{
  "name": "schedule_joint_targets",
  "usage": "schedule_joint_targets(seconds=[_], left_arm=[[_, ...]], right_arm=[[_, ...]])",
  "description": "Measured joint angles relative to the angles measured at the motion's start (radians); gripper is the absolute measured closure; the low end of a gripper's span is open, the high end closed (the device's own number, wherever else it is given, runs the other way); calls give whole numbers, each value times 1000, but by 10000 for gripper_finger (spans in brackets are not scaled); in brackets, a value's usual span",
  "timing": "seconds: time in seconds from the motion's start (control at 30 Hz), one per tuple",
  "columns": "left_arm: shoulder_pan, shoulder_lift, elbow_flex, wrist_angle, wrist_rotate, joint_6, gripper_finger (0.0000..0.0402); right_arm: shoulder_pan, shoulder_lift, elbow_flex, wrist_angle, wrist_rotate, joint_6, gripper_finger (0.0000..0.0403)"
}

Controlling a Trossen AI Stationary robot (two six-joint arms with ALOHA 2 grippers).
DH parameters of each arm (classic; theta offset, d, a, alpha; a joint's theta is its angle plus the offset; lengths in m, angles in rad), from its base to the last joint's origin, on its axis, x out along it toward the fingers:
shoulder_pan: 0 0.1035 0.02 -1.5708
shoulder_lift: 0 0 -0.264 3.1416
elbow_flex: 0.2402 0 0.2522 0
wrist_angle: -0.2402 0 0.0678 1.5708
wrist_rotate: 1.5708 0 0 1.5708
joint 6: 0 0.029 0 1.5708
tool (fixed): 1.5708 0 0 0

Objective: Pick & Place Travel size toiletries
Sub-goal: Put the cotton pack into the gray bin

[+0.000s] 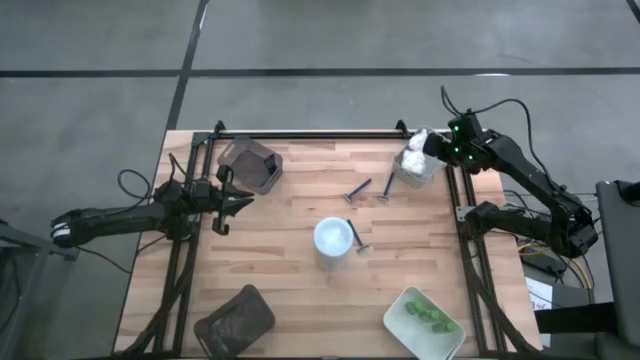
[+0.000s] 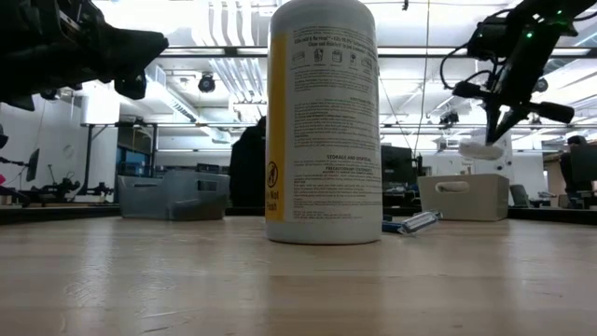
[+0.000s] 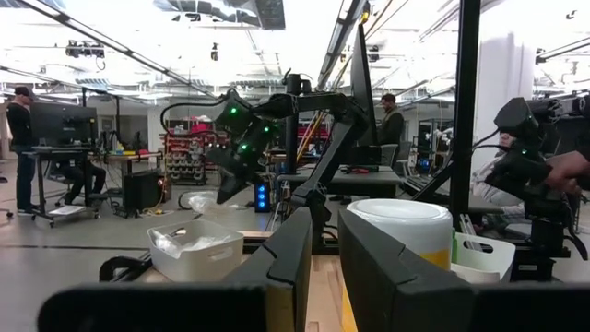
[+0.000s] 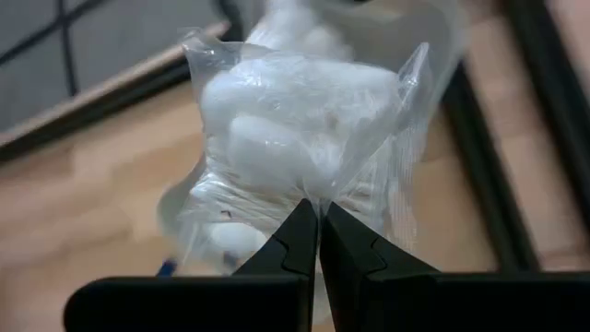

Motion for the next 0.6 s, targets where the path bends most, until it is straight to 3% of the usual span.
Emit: schedule_joint_targets(seconds=[0.13, 0.33, 0.6], left_arm=[[0, 0, 0, -7, -7, 0, 339], [0, 0, 0, -10, -9, 0, 339], [0, 0, 0, -13, -8, 0, 339]], right_arm=[[0, 0, -1, -1, 72, 65, 394], [0, 37, -2, 52, 77, 152, 394], [0, 110, -2, 72, 77, 106, 361]])
